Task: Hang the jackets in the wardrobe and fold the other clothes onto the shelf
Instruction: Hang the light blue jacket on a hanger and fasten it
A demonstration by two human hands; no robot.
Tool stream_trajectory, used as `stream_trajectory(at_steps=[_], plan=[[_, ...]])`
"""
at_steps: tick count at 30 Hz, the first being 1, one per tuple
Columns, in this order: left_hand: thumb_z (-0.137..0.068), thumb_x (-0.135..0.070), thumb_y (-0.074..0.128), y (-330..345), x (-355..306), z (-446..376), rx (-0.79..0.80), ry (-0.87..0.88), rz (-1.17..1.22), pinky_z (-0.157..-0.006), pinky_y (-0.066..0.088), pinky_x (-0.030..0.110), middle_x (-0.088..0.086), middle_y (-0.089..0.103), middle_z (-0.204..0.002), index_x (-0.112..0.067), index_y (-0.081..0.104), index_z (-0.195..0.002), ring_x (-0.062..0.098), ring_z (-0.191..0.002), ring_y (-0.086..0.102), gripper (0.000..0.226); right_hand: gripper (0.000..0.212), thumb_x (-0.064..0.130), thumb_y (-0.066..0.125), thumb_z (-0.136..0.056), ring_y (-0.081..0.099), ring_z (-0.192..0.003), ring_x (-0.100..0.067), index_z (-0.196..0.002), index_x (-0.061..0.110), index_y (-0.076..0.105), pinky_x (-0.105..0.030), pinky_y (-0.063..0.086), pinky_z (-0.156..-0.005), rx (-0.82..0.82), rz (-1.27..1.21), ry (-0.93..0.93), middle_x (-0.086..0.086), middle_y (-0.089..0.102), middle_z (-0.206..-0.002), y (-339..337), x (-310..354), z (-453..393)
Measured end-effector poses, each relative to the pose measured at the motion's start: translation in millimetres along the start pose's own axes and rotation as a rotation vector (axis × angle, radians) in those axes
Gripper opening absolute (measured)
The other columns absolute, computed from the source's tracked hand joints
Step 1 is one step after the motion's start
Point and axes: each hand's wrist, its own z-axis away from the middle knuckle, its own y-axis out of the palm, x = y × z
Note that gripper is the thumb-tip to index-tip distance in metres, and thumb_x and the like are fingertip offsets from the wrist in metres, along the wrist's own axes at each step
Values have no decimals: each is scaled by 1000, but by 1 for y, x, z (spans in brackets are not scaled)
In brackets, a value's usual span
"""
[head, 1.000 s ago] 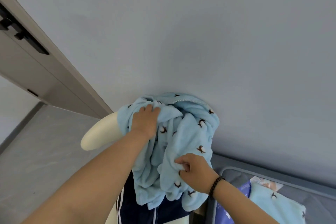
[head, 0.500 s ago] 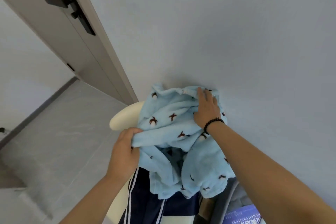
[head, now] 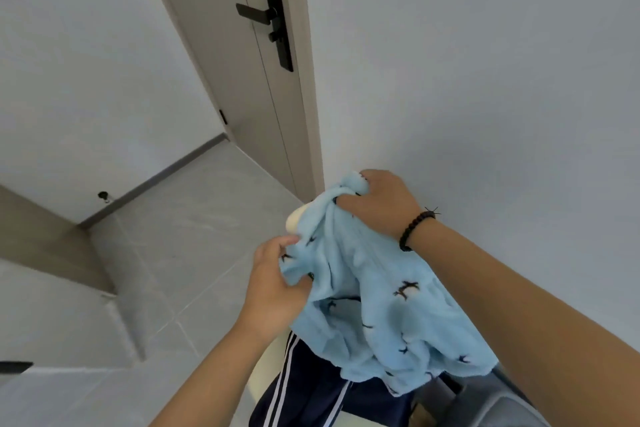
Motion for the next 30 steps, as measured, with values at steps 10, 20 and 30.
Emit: stream_trajectory(at_steps=[10, 20, 30], plan=[[-76, -31, 79, -13, -52, 42, -43, 107, 455, -91, 52, 30, -10, 67, -115, -32, 57, -120, 4, -108, 62, 50, 32, 27, 79, -71, 47, -53, -11, -72, 13, 50, -22, 38, -50, 148, -225, -17, 2, 49, -62, 22, 154, 35], [-66, -72, 63, -129, -50, 85, -68, 15, 828, -65, 57, 23, -10, 76, -96, -51, 72, -87, 10, -88, 72, 31, 40, -5, 51, -87, 72, -73, -18, -122, 15, 54, -23, 55, -59, 281, -643, 28, -6, 66, -111, 21, 237, 71], [-67, -75, 68, -290, -62, 123, 215, 133, 1130, -96, 47, 40, 16, 64, -116, -10, 63, -126, 28, -107, 61, 88, 51, 21, 74, -80, 12, -143, -10, -118, 45, 49, -34, 15, -113, 215, 68, -640, 10, 20, -154, 75, 305, 124]])
